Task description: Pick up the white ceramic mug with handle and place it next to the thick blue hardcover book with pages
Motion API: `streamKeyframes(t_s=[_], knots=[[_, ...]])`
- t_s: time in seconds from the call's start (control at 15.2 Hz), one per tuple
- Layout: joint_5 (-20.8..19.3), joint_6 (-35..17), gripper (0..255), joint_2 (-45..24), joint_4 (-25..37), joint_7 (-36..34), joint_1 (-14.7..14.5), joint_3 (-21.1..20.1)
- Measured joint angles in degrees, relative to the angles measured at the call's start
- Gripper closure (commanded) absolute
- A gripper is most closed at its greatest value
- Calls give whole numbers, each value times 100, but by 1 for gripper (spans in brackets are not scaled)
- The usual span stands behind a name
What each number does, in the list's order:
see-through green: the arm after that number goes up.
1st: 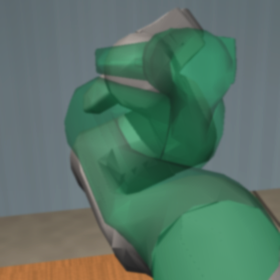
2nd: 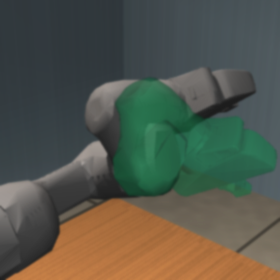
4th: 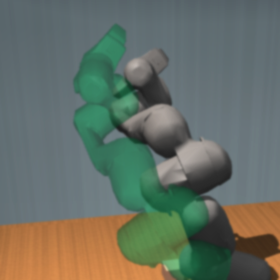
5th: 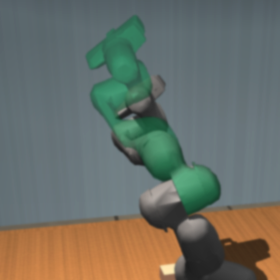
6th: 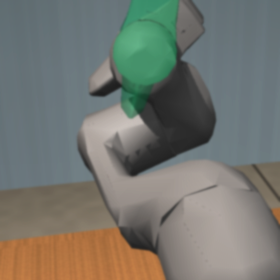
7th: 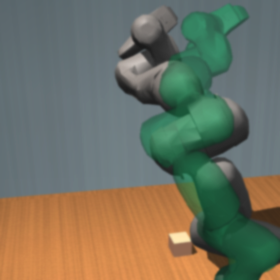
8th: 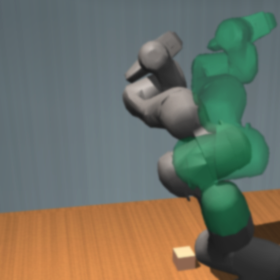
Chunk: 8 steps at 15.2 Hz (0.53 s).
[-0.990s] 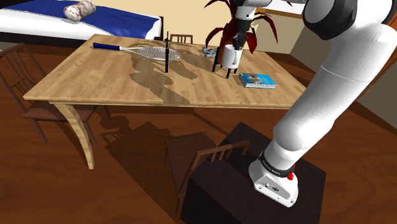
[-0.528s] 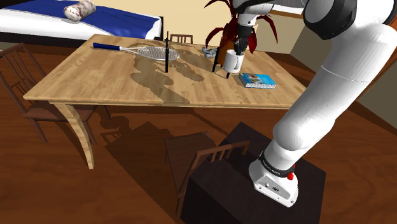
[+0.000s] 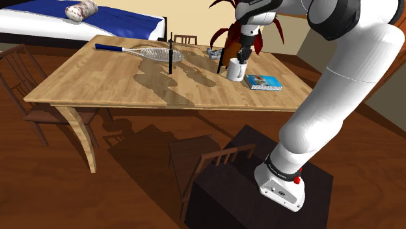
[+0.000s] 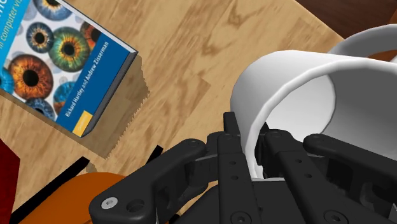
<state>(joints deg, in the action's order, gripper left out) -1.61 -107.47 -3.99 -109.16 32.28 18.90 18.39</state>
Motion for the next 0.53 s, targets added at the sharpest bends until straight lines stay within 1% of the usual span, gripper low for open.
streamKeyframes(t_s=[0.53], knots=[[59, -593, 255, -196, -405, 26, 16, 1]])
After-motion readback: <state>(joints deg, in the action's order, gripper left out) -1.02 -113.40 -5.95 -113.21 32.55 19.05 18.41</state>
